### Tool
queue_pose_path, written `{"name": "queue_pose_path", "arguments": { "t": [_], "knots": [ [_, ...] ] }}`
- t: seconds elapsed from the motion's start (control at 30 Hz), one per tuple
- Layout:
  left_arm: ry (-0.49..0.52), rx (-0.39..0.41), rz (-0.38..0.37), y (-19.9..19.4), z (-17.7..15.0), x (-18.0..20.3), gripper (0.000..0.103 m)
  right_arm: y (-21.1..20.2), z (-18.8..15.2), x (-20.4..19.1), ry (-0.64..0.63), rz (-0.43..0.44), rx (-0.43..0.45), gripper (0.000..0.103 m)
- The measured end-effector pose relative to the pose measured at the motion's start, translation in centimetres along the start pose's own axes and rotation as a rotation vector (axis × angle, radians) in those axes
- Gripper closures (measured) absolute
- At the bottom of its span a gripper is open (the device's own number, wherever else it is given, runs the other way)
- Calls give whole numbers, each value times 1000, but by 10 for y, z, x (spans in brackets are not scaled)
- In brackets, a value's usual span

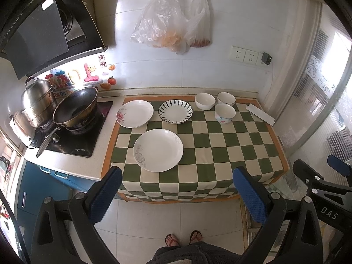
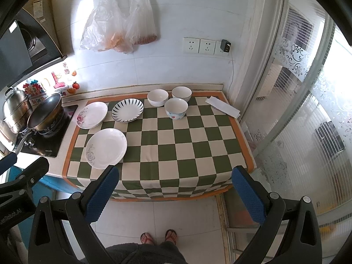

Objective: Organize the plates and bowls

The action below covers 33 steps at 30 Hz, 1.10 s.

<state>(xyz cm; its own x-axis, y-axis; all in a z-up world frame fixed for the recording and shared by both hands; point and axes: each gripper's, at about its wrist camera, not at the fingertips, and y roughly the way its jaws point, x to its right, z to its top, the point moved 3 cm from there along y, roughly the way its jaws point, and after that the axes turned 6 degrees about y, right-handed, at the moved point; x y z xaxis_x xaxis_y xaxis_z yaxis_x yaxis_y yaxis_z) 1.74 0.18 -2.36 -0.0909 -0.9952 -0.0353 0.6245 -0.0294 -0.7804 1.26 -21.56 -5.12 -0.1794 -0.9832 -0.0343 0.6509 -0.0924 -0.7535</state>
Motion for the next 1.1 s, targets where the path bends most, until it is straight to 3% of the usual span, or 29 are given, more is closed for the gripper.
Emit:
{"name": "queue_pose_path", "arguments": {
  "t": [0.9, 1.1],
  "knots": [
    [-12, -11, 8, 15, 7, -2, 0, 25, 7, -3, 2, 15, -25, 0],
    [-64, 8, 61, 42, 8, -15, 0, 53, 12, -4, 8, 126, 1, 0]
  ]
}}
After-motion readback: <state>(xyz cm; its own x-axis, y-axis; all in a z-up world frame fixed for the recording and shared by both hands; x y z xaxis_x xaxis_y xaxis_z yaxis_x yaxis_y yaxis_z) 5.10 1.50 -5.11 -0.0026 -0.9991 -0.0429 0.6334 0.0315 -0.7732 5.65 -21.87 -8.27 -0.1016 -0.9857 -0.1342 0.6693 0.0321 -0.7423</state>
